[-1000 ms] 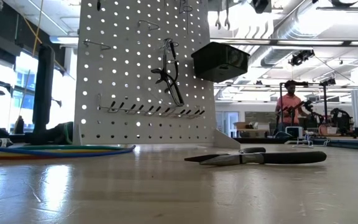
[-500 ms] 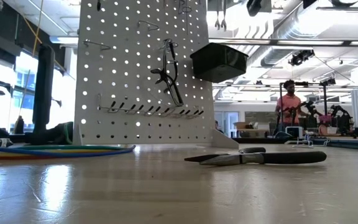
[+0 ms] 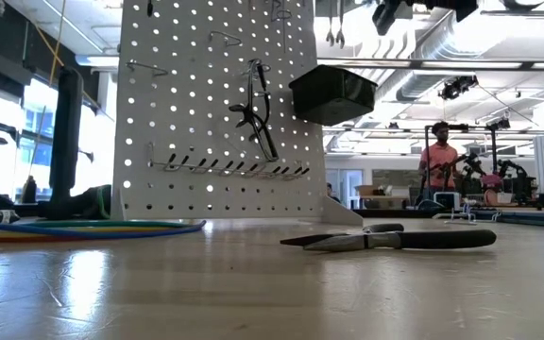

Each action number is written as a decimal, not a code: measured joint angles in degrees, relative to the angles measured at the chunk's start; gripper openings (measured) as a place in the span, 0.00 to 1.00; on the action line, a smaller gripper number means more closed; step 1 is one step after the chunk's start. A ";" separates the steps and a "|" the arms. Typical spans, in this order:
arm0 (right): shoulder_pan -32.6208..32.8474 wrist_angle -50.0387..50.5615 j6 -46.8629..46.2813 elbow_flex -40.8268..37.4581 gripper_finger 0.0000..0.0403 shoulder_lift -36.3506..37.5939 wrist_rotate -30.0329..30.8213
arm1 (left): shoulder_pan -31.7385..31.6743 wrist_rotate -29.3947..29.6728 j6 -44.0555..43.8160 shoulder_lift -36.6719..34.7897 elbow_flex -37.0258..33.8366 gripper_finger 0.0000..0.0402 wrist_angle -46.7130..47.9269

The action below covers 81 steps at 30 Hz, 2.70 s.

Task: Hang tools onto peg board
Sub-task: Hang the wrench on the peg board, then adjust the peg board

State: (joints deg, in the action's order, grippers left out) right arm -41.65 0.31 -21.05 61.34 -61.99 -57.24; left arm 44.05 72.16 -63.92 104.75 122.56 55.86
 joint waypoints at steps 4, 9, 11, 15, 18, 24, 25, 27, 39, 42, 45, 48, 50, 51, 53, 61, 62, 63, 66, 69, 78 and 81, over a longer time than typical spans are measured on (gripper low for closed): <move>0.00 -2.40 -1.76 0.00 0.01 -2.19 -0.76 | -0.02 -0.04 -0.48 0.00 0.00 0.36 -0.01; 0.00 -6.73 -4.45 0.00 0.01 -4.46 -2.77 | -0.02 -0.07 -1.44 0.00 0.00 0.36 0.00; 0.00 -6.78 -4.08 0.00 0.01 -5.32 -2.80 | -0.02 -0.04 -1.44 0.00 0.00 0.36 -0.02; 0.00 -7.51 -6.90 0.00 0.05 -5.51 -2.75 | -0.07 -0.06 -1.44 0.00 0.00 0.36 0.00; -0.18 -7.20 -8.79 0.00 0.14 -4.70 -1.09 | -0.07 -0.04 -1.44 0.00 0.00 0.36 -0.02; -2.72 -5.89 -9.41 0.00 0.34 -2.48 1.52 | -0.22 -0.04 -1.44 0.00 0.00 0.36 0.00; -3.24 -4.86 -8.87 0.00 0.37 -2.02 1.28 | -0.22 -0.04 -1.44 0.00 0.00 0.36 0.00; -4.57 -1.94 -7.62 0.00 0.40 -0.77 0.20 | -0.22 -0.04 -1.05 -0.02 0.00 0.36 0.00; -8.64 38.38 9.68 0.00 0.43 11.66 -3.40 | 1.15 2.68 4.48 -3.41 -0.02 0.36 1.03; -6.64 48.13 12.15 0.00 0.43 14.89 0.88 | 0.56 -0.16 4.09 -4.21 -0.02 0.36 1.78; -3.42 55.34 12.05 0.00 0.43 18.09 4.61 | 0.46 -7.11 2.46 -4.48 -0.02 0.36 3.59; 0.25 59.02 9.14 0.00 0.43 21.29 8.97 | 0.76 -14.09 -2.22 -4.27 -0.02 0.36 8.60; 2.43 59.19 5.36 0.00 0.43 23.44 12.38 | 1.51 -17.07 -7.87 -3.90 -0.02 0.36 13.39; 3.49 58.88 3.08 0.00 0.43 24.41 13.80 | 2.13 -18.15 -10.78 -3.65 -0.02 0.36 16.05; 5.37 58.01 -0.92 0.00 0.43 26.02 16.40 | 3.64 -20.19 -16.49 -3.03 -0.02 0.36 21.19; 11.75 51.79 -13.64 -4.09 0.43 28.02 26.74 | 12.29 -16.12 -36.53 -1.20 -2.36 0.36 33.89; 12.69 49.17 -15.24 -5.71 0.43 27.86 27.50 | 13.14 -15.21 -38.58 -1.20 -3.20 0.36 34.31; 13.66 46.12 -16.73 -7.55 0.42 27.66 28.08 | 13.63 -14.71 -40.66 -1.26 -4.22 0.36 33.95; 17.17 35.36 -22.27 -13.87 0.41 26.61 30.32 | 14.76 -14.68 -45.29 -1.41 -7.44 0.36 34.09; 20.04 25.68 -25.72 -19.34 0.38 24.80 31.74 | 15.39 -16.45 -50.33 -1.36 -10.15 0.36 33.90; 26.01 25.76 -30.07 -21.77 0.13 23.62 43.60 | 16.62 -17.06 -49.62 -1.36 -10.91 0.36 34.10; 25.12 16.55 -30.12 -21.95 0.03 21.43 47.74 | 14.48 -14.56 -49.52 -1.36 -10.91 0.36 34.14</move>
State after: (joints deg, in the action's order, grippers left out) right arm -16.53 16.86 -51.17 39.39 -40.56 -9.50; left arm 58.53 57.60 -113.44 103.39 111.66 90.00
